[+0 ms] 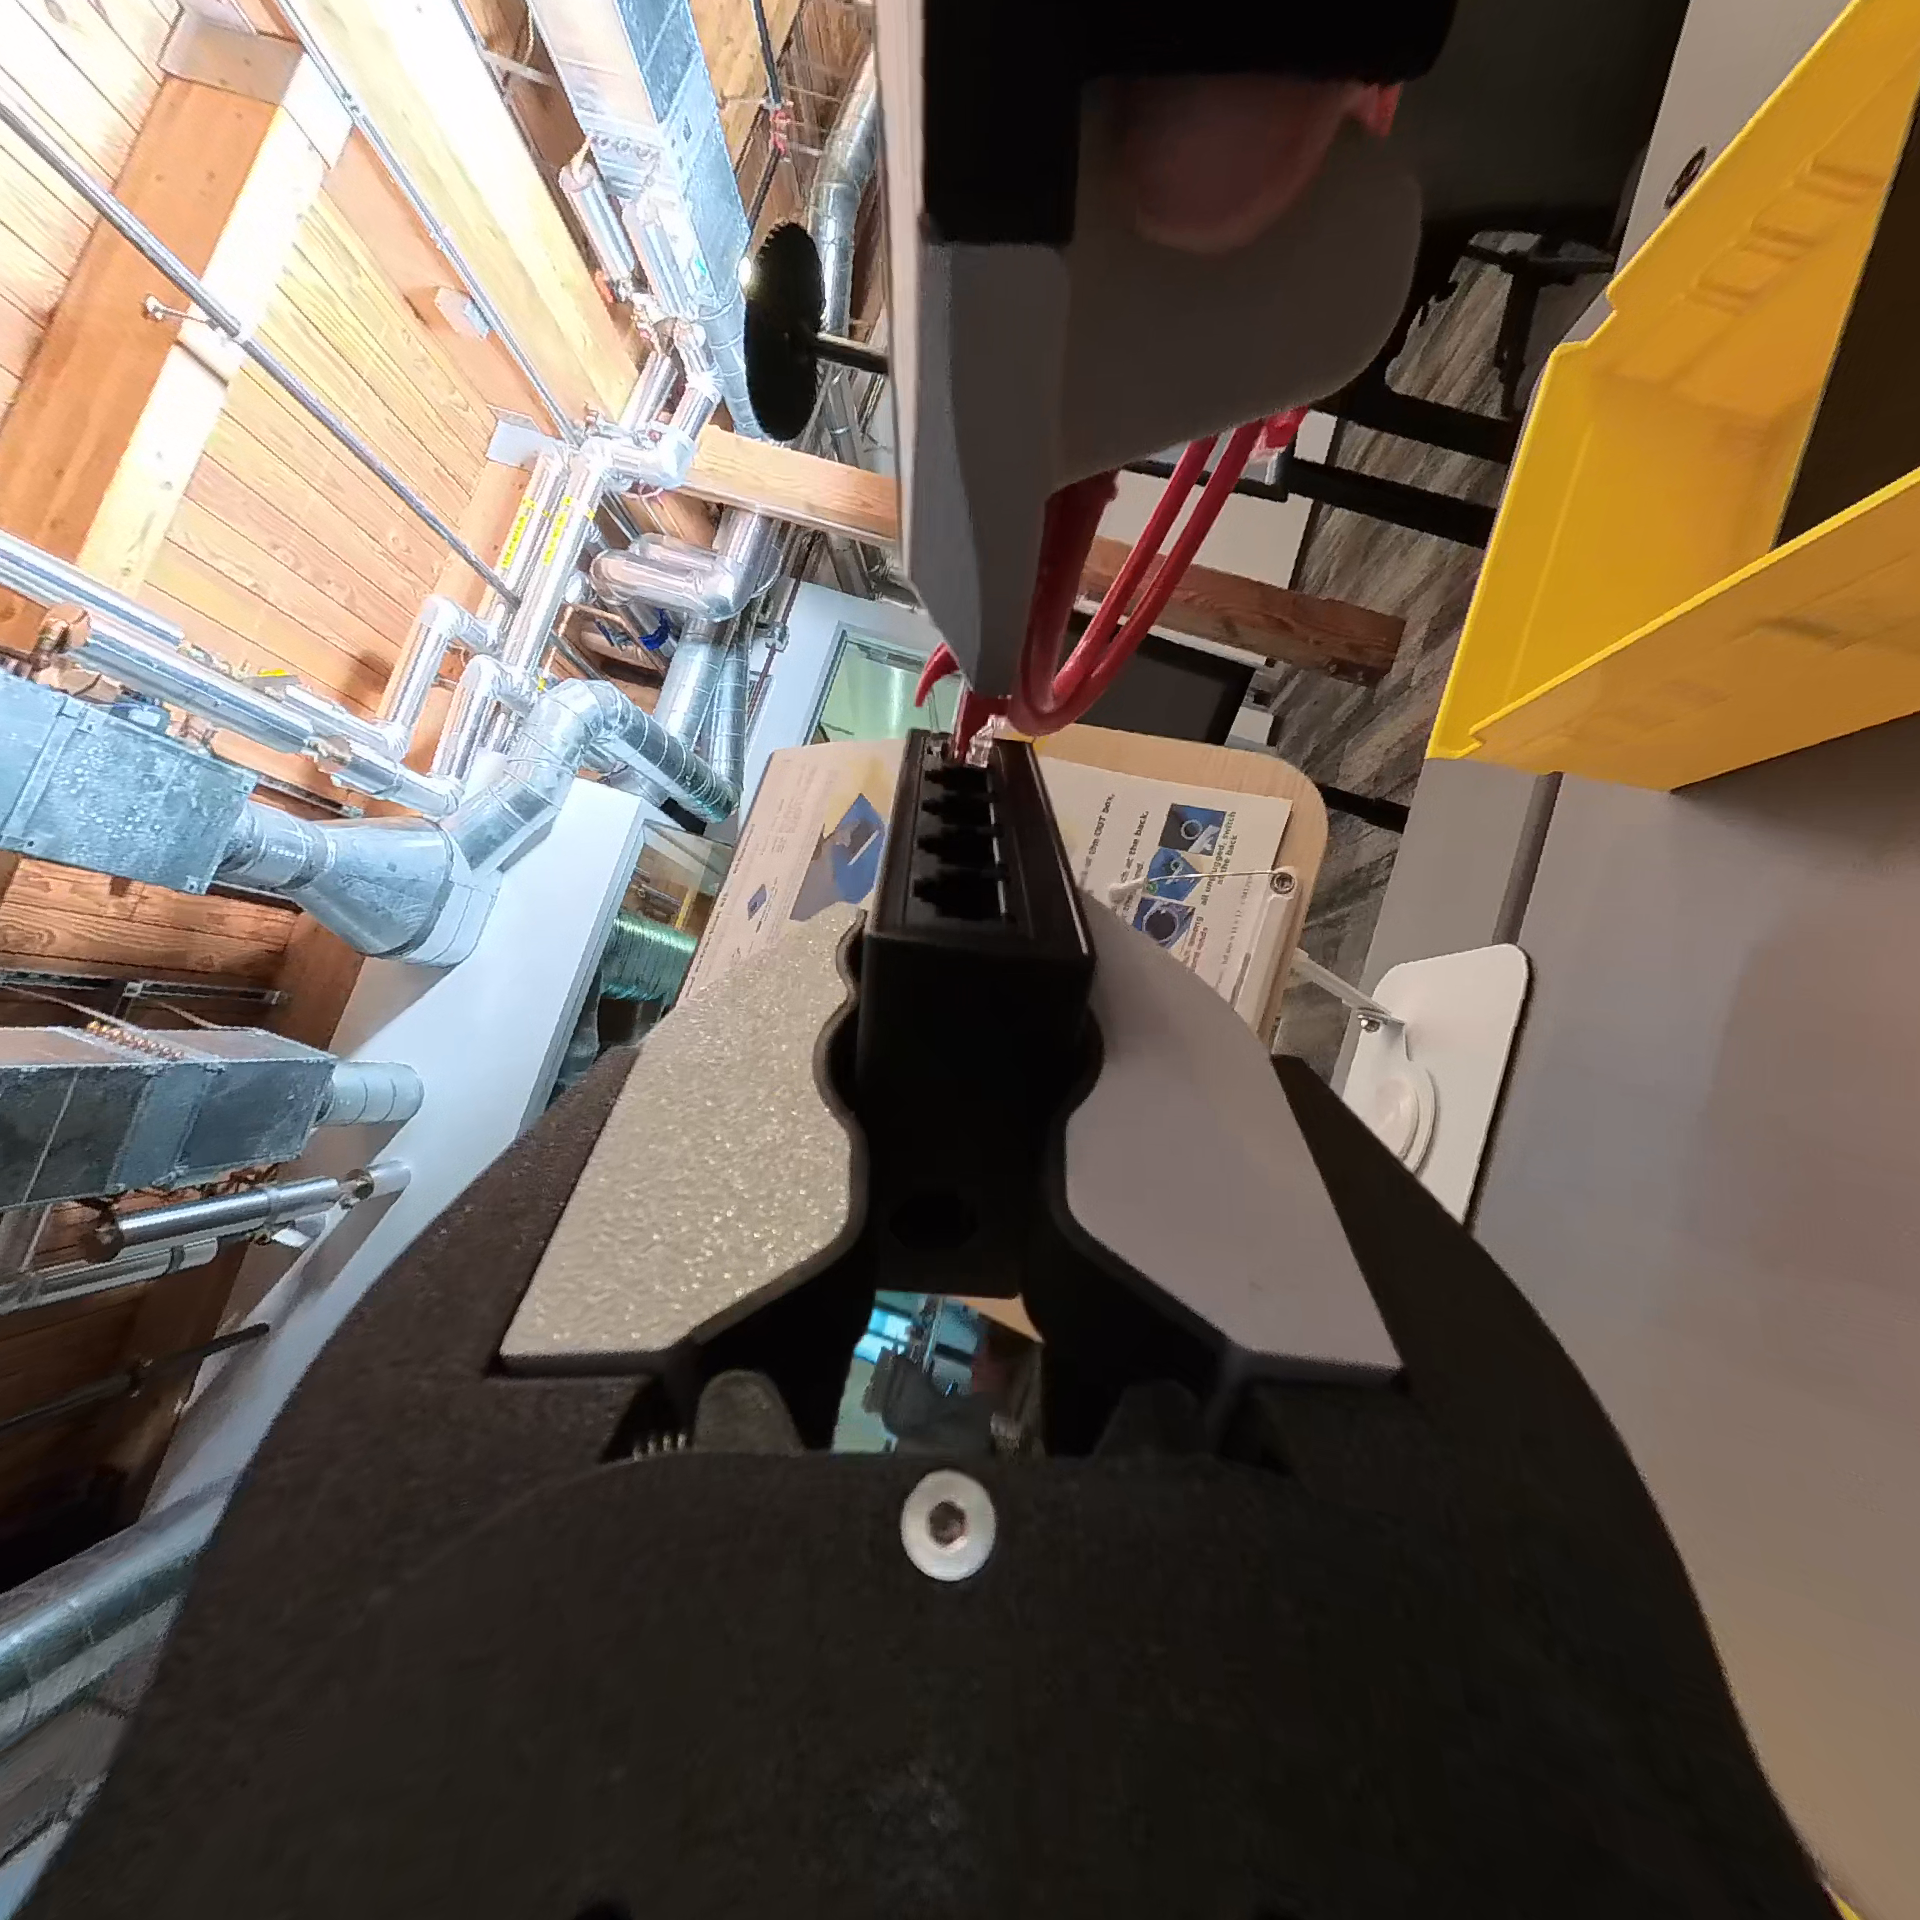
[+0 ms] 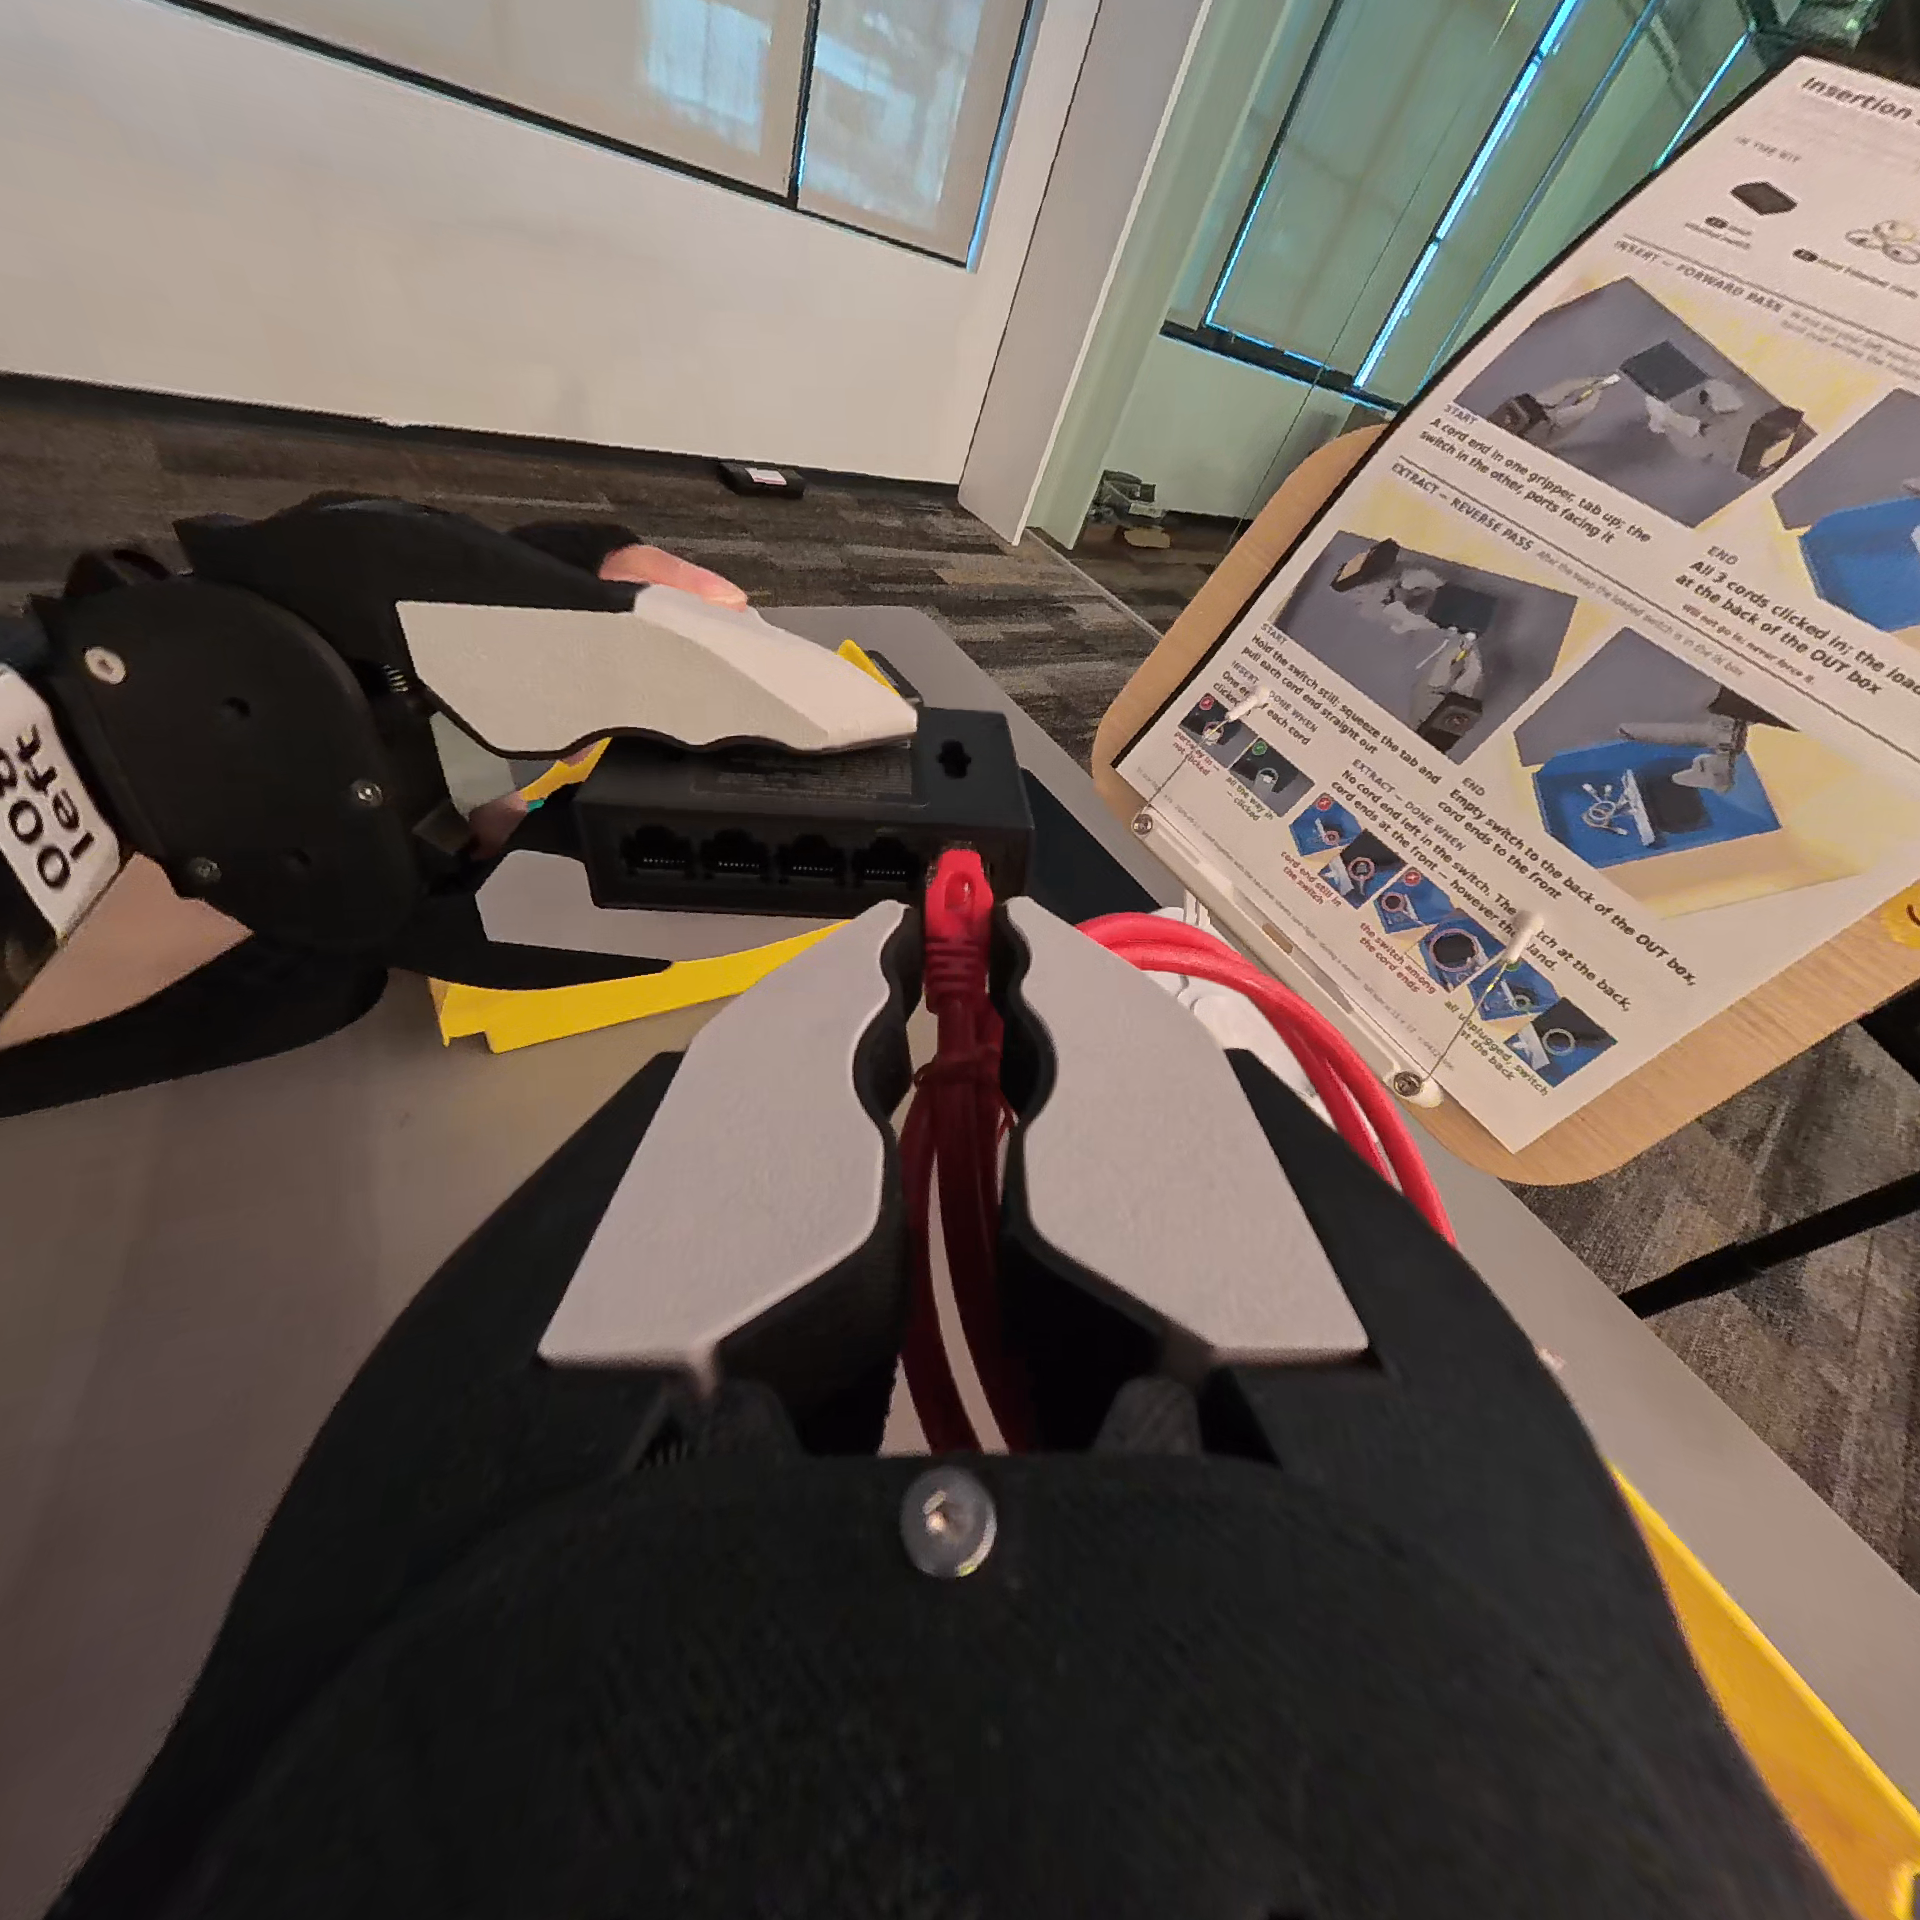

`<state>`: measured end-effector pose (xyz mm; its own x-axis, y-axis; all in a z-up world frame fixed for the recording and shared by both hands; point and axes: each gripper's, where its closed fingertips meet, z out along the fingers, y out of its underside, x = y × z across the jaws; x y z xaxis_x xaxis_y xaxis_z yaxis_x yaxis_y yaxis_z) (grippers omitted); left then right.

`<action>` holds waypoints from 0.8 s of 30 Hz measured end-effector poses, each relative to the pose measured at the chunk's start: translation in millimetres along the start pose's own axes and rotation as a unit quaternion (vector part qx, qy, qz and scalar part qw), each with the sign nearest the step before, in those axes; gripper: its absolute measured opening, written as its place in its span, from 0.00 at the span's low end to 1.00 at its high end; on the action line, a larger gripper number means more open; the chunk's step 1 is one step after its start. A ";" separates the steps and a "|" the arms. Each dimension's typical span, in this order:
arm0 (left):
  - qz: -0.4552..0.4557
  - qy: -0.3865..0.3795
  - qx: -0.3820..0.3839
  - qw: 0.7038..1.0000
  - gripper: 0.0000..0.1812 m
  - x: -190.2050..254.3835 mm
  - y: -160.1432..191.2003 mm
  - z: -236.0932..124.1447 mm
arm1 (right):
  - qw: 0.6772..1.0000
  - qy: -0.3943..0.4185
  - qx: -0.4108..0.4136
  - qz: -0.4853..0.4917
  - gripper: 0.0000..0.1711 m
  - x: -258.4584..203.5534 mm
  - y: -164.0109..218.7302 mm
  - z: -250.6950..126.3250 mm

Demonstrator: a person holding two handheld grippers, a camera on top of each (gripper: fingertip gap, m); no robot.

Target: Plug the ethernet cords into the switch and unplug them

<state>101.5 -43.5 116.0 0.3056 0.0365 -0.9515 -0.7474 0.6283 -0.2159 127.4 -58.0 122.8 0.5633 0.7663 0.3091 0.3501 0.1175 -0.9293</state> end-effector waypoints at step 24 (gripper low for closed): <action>-0.107 -0.010 0.027 0.994 0.26 -23.4 -13.6 -7.3 | 0.997 0.015 0.078 -0.023 0.08 -4.1 -22.1 -6.1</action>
<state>100.2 -58.5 139.6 0.4657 -0.0873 -0.8806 -0.6322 0.6636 -0.4001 122.0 -67.5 143.3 0.5727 0.7382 0.3565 0.2568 0.2514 -0.9332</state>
